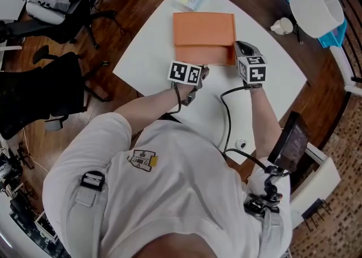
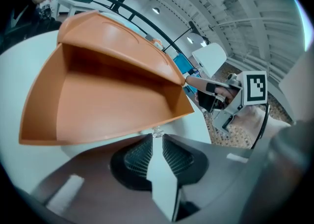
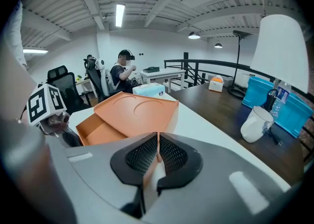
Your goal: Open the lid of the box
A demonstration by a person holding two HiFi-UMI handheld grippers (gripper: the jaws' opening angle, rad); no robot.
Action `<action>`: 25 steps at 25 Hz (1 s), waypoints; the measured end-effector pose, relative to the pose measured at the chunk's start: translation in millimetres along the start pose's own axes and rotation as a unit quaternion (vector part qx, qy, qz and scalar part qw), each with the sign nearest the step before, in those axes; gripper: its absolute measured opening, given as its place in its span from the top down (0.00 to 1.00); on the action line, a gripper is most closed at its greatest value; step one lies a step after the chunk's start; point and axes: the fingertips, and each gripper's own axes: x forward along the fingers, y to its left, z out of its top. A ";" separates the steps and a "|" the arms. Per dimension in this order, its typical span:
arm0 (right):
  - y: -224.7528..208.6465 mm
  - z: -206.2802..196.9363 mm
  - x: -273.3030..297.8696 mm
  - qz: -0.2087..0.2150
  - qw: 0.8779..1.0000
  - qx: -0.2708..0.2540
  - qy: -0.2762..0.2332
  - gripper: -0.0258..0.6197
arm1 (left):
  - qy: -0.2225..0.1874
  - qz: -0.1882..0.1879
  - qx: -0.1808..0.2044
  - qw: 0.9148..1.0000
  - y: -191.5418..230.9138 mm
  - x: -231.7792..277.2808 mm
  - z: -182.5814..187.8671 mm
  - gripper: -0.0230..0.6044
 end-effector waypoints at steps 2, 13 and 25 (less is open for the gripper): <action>0.2 0.1 -0.1 0.004 1.000 -0.002 0.003 0.94 | 0.009 -0.003 0.002 1.000 -2.8 -0.7 -12.4 0.87; -1.8 -1.2 3.3 0.008 1.000 -0.005 0.003 0.94 | 0.011 -0.016 0.010 1.000 -5.9 -3.0 -42.8 0.86; 45.7 -91.1 -90.7 -0.044 0.993 0.105 -0.038 0.93 | -0.012 -0.048 0.100 0.994 -9.0 -50.9 -81.0 0.96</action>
